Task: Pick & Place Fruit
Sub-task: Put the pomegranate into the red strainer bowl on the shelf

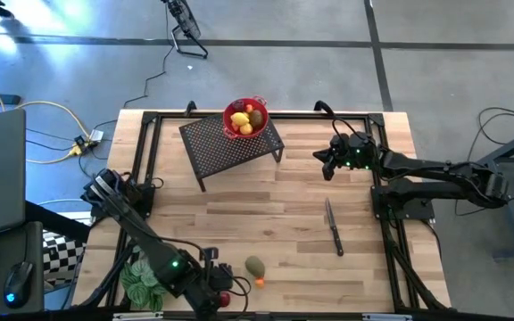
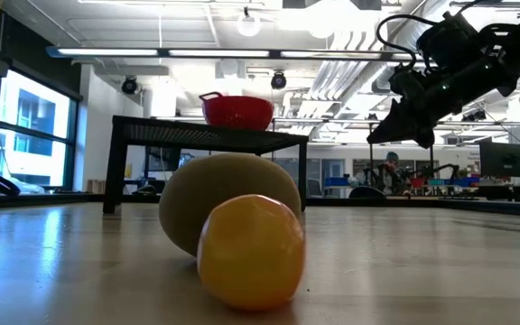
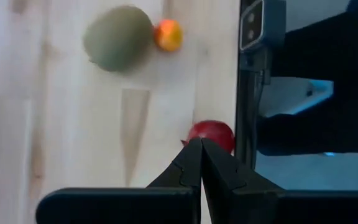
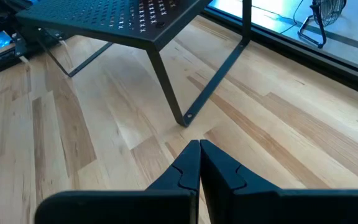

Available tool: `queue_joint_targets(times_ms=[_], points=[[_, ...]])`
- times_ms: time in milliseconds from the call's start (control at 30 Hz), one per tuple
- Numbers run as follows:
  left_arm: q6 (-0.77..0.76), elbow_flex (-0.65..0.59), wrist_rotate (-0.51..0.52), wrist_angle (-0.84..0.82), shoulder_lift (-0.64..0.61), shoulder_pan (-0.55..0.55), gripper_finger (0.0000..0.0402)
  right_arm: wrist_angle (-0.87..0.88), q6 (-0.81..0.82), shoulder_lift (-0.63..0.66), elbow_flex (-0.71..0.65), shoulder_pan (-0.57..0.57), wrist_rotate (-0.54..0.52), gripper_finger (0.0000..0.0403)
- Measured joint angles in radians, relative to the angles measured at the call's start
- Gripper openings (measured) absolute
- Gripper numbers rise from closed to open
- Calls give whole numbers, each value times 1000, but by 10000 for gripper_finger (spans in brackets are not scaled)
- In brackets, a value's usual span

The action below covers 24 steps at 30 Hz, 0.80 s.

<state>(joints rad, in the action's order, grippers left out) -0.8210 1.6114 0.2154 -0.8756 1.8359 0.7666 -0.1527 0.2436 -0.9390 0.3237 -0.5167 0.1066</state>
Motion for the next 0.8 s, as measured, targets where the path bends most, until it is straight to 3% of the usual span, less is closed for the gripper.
queue_joint_targets(times_ms=[300,800], points=[[-133,-83,-76,68,0,0,0,18,0,0,0,0,0,2],[-100,-83,-59,66,0,-1,11,39,11,0,0,0,0,2]])
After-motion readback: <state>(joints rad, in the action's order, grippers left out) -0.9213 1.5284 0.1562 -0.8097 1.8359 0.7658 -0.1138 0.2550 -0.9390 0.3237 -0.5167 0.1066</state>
